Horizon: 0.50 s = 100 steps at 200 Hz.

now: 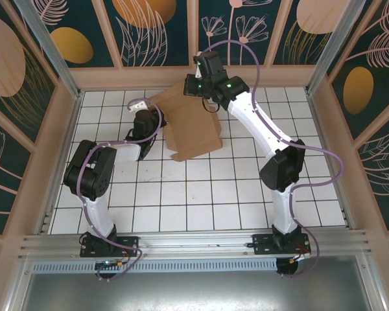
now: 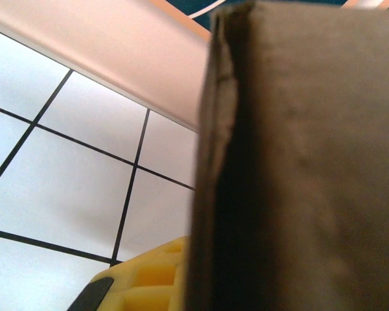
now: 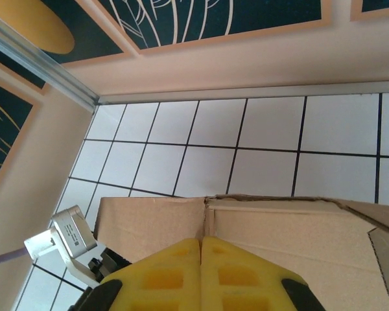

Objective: Fold the paper box

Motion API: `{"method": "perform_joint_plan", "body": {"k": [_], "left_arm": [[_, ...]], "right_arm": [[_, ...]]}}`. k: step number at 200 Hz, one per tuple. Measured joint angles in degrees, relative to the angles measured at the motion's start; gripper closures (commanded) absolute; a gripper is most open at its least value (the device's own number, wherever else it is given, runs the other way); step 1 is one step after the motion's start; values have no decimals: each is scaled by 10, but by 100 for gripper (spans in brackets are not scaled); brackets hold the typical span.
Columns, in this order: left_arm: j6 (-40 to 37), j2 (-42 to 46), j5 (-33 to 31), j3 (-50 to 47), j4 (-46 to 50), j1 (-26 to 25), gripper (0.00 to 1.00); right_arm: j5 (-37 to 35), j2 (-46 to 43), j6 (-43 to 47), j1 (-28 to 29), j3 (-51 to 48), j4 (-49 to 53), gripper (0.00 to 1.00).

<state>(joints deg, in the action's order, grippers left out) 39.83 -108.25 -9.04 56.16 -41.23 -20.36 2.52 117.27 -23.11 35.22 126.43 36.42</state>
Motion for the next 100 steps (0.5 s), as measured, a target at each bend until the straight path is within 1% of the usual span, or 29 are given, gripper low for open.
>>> {"method": "perform_joint_plan", "body": {"k": [3, 14, 21, 40, 73, 88, 100], "left_arm": [[0, 0, 0, 0, 0, 0, 100], [0, 0, 0, 0, 0, 0, 100], [0, 0, 0, 0, 0, 0, 100], [0, 0, 2, 0, 0, 0, 100], [1, 0, 3, 0, 0, 0, 100], [3, 0, 9, 6, 14, 0, 100], [3, 0, 11, 17, 37, 0, 100]], "right_arm": [[0, 0, 0, 0, 0, 0, 93], [0, 0, -2, 0, 0, 0, 76], [1, 0, -4, 0, 1, 0, 70], [0, 0, 2, 0, 1, 1, 66], [0, -5, 9, 0, -12, -9, 50], [0, -26, 17, 0, -52, -28, 46], [-1, -58, 24, 0, -106, -52, 44]]}}
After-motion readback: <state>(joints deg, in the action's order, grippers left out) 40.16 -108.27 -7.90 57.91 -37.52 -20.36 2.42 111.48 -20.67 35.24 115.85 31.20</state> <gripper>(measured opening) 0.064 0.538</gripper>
